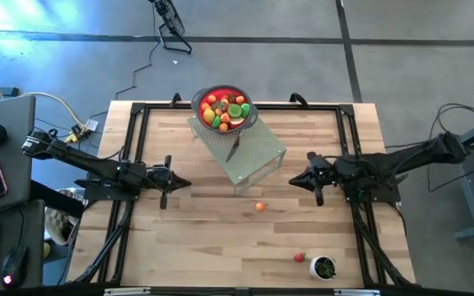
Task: Pick & Place Fruit
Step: Put the orange pear into the red strainer on the shelf
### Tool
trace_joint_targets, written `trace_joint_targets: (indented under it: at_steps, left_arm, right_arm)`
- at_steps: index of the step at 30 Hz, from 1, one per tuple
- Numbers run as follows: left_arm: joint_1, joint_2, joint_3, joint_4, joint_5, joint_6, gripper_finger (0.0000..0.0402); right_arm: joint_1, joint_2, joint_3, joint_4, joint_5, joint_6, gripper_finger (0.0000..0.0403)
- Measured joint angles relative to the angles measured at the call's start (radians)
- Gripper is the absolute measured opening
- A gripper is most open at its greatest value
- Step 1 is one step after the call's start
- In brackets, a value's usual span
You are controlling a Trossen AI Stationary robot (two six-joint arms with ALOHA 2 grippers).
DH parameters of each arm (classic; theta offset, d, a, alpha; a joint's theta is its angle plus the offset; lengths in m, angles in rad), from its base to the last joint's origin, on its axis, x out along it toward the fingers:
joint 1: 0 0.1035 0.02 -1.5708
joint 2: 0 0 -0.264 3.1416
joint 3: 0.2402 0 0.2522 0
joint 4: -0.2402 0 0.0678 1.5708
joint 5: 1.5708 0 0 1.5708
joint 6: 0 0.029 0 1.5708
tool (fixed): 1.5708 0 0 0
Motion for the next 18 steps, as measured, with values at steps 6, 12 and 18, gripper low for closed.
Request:
trace_joint_targets:
  at_steps: [6,12,18]
  left_arm:
    - [0.000,-0.010,0.000,-0.004,-0.001,-0.004,0.0000]
    - [0.000,-0.011,0.000,-0.008,-0.001,-0.007,0.0000]
    - [0.000,-0.010,0.000,-0.008,-0.001,-0.007,0.0000]
  right_arm:
    - [0.050,0.237,0.233,-0.275,0.045,0.027,0.0002]
    - [0.078,0.424,0.423,-0.476,0.063,0.087,0.0002]
    - [0.079,0.491,0.465,-0.331,0.055,0.011,0.0002]
